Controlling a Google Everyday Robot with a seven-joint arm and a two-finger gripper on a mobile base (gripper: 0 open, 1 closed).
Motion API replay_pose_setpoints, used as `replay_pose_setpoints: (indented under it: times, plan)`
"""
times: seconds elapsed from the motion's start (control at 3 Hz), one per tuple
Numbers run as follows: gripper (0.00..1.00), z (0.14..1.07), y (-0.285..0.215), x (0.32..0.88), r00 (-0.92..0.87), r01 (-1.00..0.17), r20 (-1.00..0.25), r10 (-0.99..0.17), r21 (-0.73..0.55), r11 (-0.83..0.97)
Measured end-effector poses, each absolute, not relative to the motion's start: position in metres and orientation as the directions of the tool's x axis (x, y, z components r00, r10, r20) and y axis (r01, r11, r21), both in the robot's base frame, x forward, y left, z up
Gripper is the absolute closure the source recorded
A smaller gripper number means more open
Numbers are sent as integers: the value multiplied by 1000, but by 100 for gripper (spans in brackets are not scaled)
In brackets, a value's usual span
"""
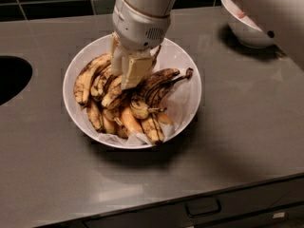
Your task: Pick banana from white bowl
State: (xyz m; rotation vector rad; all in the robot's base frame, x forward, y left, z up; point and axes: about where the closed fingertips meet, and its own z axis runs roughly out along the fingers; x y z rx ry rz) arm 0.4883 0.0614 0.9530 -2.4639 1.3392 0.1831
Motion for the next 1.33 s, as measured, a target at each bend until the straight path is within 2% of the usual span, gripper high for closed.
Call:
replay_pose_setpoints:
  times: [0.33,0.67,1.0,1.33]
  plan:
    - [37,952,63,489,553,-832,-269,-788,-221,-509]
    - [29,951,64,489,556,-830,-271,-786,-221,-512]
    - [31,949,64,489,556,-831,-274,-785,-219,-511]
    - [37,946,64,490,557,-830,-277,-783,-216,-514]
